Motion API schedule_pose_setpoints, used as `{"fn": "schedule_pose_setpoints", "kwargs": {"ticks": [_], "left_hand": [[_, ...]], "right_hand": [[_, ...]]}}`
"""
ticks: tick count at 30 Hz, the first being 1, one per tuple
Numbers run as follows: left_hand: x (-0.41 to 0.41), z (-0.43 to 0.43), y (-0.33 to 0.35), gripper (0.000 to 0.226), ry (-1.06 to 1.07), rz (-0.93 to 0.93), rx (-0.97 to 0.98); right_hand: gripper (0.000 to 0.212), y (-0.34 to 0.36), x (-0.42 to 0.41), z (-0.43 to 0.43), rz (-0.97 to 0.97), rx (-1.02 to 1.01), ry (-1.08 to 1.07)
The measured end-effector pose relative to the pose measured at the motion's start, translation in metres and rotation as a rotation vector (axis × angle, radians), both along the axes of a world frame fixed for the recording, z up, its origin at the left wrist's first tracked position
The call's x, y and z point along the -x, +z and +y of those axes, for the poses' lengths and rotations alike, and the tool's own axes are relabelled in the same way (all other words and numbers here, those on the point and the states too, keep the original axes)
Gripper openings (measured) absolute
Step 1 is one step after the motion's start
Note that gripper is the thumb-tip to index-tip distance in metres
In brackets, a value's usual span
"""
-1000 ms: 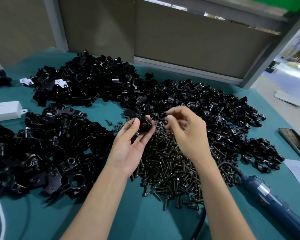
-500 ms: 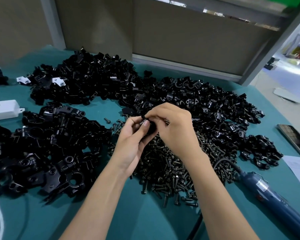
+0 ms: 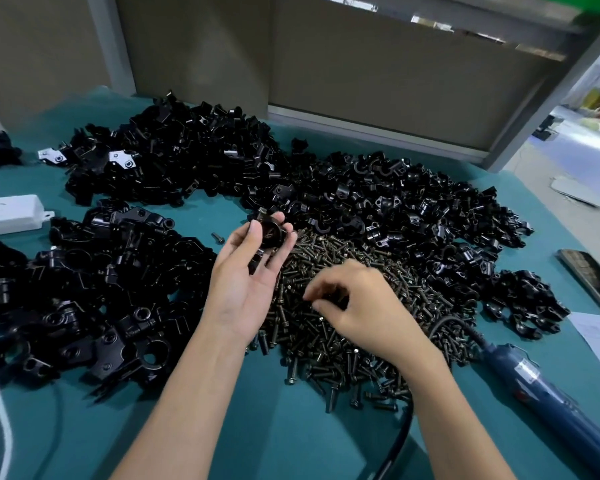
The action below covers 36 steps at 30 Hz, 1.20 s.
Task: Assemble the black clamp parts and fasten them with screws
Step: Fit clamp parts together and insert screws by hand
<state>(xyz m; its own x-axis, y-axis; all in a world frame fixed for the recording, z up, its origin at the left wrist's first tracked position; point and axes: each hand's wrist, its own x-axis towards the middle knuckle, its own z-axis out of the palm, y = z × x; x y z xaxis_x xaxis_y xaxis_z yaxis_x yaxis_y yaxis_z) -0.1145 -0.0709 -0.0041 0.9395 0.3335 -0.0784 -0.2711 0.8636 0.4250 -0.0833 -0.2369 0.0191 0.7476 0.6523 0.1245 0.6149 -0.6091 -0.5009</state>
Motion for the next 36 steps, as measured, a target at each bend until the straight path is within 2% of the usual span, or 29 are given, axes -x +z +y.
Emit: {"fn": "schedule_pose_setpoints", "kwargs": {"ticks": [6,12,14,19,22,25,29,36], "left_hand": [[-0.001,0.002,-0.004,0.025,0.016,-0.004,0.033],[-0.001,-0.004,-0.004,0.029,-0.009,0.01,0.009],[-0.001,-0.006,-0.003,0.031,-0.02,0.019,-0.016],[0.002,-0.011,0.0,0.037,-0.144,0.008,-0.076],[0.005,-0.016,0.003,0.038,-0.233,-0.024,-0.067],[0.006,-0.019,0.004,0.046,-0.271,-0.021,-0.081],[0.006,-0.02,0.004,0.043,-0.288,-0.022,-0.104],[0.006,-0.019,0.0,0.035,-0.312,-0.021,-0.109]], "right_hand": [[0.031,-0.005,0.012,0.006,-0.104,0.161,-0.004],[0.031,-0.007,0.017,0.012,-0.223,0.153,0.042],[0.027,-0.006,0.014,0.01,-0.172,0.079,0.044],[0.025,0.004,0.004,0.006,-0.128,-0.572,-0.118],[0.022,0.006,-0.003,0.005,-0.06,-0.802,-0.237],[0.024,0.003,-0.005,0.005,-0.033,-0.839,-0.263],[0.025,-0.001,-0.005,0.006,-0.046,-0.822,-0.254],[0.011,-0.008,-0.003,0.007,-0.035,-0.785,-0.233]]}}
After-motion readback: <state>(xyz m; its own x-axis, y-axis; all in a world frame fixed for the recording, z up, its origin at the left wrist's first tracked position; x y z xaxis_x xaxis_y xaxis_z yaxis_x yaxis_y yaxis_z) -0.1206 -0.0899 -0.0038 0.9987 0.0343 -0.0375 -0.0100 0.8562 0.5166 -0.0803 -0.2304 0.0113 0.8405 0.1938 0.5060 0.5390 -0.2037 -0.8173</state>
